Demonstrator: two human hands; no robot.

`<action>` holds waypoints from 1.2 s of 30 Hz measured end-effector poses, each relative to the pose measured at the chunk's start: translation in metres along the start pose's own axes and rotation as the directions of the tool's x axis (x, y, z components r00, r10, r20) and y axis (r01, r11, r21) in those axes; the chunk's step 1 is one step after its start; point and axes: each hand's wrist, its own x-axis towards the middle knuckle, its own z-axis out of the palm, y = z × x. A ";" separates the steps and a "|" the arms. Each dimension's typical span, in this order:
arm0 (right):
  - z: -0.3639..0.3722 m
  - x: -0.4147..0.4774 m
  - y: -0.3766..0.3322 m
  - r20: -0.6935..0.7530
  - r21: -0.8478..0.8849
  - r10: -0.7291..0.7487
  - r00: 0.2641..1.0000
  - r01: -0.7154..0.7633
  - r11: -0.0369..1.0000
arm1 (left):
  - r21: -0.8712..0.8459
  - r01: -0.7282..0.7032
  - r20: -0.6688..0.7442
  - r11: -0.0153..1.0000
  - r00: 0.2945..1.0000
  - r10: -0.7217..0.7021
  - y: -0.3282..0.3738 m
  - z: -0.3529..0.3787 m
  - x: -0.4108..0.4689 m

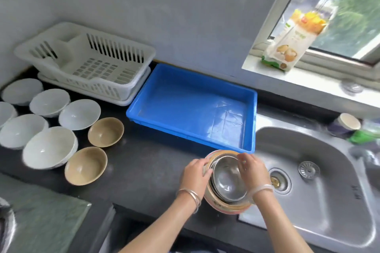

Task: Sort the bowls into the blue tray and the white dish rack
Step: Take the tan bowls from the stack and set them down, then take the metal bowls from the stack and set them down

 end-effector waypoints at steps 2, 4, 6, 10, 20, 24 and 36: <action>0.000 -0.005 0.013 0.028 -0.085 -0.004 1.000 0.007 0.996 | 0.071 -0.015 0.040 0.997 0.999 0.012 0.004 0.011 0.000; 0.000 -0.009 0.018 0.038 -0.108 0.005 0.999 -0.001 0.994 | 0.130 -0.024 0.041 0.991 0.999 0.019 0.004 0.017 -0.001; 0.001 -0.010 0.019 0.029 -0.105 0.007 1.000 -0.004 0.994 | 0.141 -0.022 0.028 0.990 0.999 0.018 0.004 0.019 -0.001; 0.001 -0.005 0.018 0.046 -0.097 0.038 0.998 -0.034 0.995 | 0.146 -0.022 0.022 0.989 1.000 0.019 0.005 0.020 -0.001; -0.015 -0.010 0.038 0.023 0.120 0.090 0.996 -0.092 0.988 | 0.146 0.021 -0.010 0.989 1.000 -0.020 0.012 0.021 0.002; -0.024 -0.011 0.048 -0.004 0.187 0.155 0.988 -0.152 0.971 | 0.195 0.048 -0.026 0.980 0.999 -0.044 0.017 0.024 0.008; -0.038 -0.023 0.062 -0.014 0.372 0.224 0.975 -0.203 0.906 | 0.150 0.076 -0.028 0.986 0.997 -0.073 0.031 0.028 0.012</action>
